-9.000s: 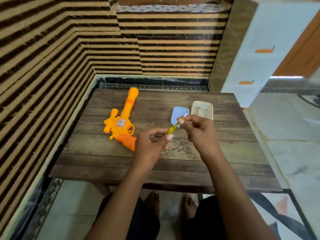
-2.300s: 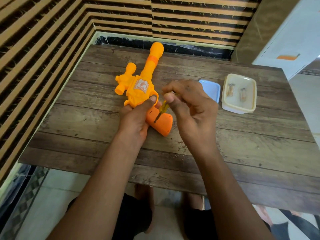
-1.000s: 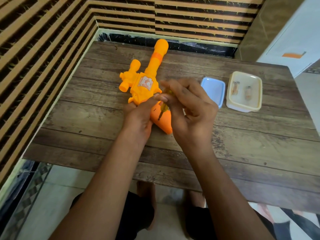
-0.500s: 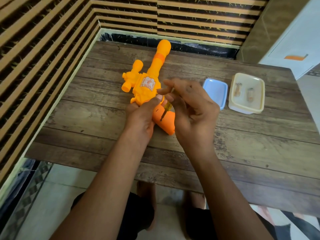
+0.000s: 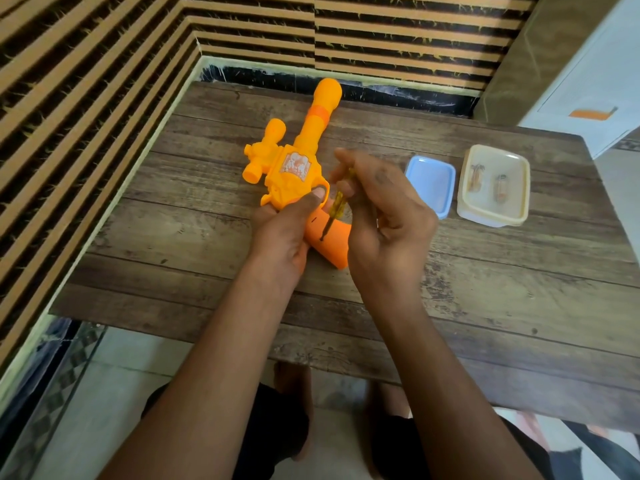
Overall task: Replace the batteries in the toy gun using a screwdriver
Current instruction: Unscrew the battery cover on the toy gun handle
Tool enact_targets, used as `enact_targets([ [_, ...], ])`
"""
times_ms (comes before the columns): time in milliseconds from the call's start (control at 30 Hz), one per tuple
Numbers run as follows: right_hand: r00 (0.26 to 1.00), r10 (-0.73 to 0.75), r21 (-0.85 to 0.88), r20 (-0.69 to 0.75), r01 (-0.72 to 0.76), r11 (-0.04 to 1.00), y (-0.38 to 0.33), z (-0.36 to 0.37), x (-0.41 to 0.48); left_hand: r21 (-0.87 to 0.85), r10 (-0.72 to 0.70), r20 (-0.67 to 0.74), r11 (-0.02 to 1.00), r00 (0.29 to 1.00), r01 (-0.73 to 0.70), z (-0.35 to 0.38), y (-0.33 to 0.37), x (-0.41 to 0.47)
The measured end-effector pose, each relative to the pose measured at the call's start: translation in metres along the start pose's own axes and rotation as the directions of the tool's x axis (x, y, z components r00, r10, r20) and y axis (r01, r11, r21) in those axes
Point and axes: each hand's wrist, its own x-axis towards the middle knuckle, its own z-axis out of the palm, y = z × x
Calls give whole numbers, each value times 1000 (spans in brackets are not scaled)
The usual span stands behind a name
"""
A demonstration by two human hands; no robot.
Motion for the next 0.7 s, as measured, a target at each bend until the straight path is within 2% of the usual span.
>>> enact_targets([
  [200,990,65,104,122,-78,992,-4,-3,-2,-2,-1,12,1000,1000,1,0,0,-1],
  [400,999,37,21,33,-37,999,-5,0,-1,16,-9,21,1000,1000,9,0,4,-6],
  [700,996,16,69,92,-22,997,-5,1,-5,-9,-7,71,1000,997,8,-2,1,-2],
])
